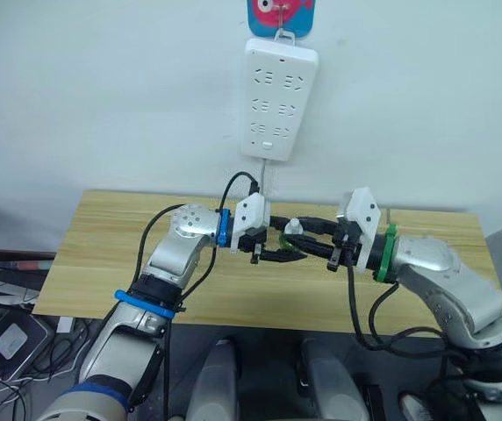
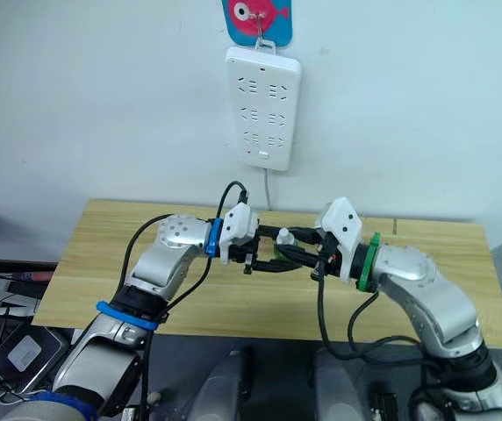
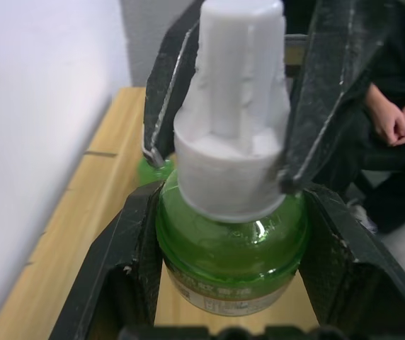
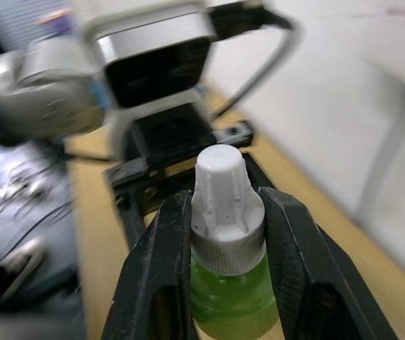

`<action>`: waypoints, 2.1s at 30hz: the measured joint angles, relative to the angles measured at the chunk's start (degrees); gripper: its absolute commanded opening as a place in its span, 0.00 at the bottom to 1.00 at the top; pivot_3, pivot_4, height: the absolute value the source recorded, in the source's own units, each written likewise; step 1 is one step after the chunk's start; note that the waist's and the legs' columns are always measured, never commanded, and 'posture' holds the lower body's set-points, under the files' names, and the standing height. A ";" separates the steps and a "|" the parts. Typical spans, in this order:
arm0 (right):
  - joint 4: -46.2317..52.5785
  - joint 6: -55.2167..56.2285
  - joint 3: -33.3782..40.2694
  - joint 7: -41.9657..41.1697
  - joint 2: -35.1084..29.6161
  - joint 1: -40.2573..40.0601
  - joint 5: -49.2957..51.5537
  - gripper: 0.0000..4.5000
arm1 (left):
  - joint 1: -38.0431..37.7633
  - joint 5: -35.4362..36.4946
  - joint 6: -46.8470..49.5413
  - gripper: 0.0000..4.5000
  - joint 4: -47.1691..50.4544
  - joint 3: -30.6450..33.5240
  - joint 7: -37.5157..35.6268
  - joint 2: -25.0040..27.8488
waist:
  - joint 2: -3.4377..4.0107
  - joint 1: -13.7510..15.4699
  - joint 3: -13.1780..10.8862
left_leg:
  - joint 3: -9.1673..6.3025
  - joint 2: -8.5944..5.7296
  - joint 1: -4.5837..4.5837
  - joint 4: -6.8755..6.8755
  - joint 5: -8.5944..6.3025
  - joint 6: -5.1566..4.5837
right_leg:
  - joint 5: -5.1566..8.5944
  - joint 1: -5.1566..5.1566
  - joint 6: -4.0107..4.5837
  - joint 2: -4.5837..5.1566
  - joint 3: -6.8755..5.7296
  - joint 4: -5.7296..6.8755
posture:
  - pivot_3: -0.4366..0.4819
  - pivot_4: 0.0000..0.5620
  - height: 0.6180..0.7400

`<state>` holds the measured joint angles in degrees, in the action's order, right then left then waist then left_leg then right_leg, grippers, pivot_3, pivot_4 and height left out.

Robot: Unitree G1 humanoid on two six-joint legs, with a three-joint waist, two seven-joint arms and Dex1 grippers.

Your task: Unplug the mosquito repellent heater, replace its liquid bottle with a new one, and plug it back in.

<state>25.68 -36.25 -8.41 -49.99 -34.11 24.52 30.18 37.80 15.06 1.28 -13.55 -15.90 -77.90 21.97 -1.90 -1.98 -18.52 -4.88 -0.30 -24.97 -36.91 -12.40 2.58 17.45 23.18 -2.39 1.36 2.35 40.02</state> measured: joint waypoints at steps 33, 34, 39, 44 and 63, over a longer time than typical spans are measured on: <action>8.80 -6.50 3.56 12.07 6.36 -5.51 -2.00 0.87 | 2.08 -0.29 0.59 0.50 -2.87 -1.76 -3.00 -0.88 | 0.03 -0.54 0.02 | -0.18 -0.06 0.07 -0.09 0.13 0.22 | 0.00 0.06 0.00 0.07 0.00 0.39 | 0.47 0.49 1.00; 9.24 -6.78 3.50 13.17 6.61 -6.09 -2.06 0.79 | 2.13 -0.35 0.58 0.50 -2.88 -1.76 -3.00 -0.86 | 0.03 -0.54 0.02 | -0.19 -0.06 0.06 -0.07 0.13 0.22 | 0.00 0.06 0.00 0.07 -0.02 0.38 | 0.47 0.49 1.00; 11.66 -7.08 2.67 15.06 6.60 -7.91 -1.70 0.38 | 3.02 -0.49 0.43 0.50 -3.59 -1.77 -3.03 -1.09 | 0.03 -0.57 0.02 | -0.18 -0.03 0.07 -0.07 0.13 0.21 | 0.00 0.06 0.00 0.05 -0.03 0.38 | 0.46 0.49 1.00; 12.33 -8.26 2.82 15.09 5.36 -8.09 -0.08 0.23 | 3.34 -0.81 -0.22 0.50 -4.81 -1.85 -3.48 -1.81 | 0.03 -0.62 0.03 | -0.15 -0.02 0.07 -0.08 0.13 0.21 | 0.00 0.06 0.01 0.03 -0.03 0.41 | 0.47 0.48 1.00; -22.87 13.78 -8.56 -32.11 1.21 16.49 -1.97 0.23 | 0.66 0.71 -1.80 0.50 1.77 -2.15 -9.92 1.63 | 0.03 -0.64 0.02 | 0.02 0.03 0.09 -0.11 0.12 0.20 | 0.00 0.05 0.01 0.00 -0.08 0.41 | 0.54 0.51 1.00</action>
<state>2.81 -22.47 -16.97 -82.10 -32.90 41.00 28.21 38.46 15.77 -0.51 -11.78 -18.05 -87.81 23.60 -1.87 -2.61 -18.49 -4.87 -0.27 -24.88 -37.01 -12.27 2.77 17.45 23.22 -2.38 1.35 2.27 40.43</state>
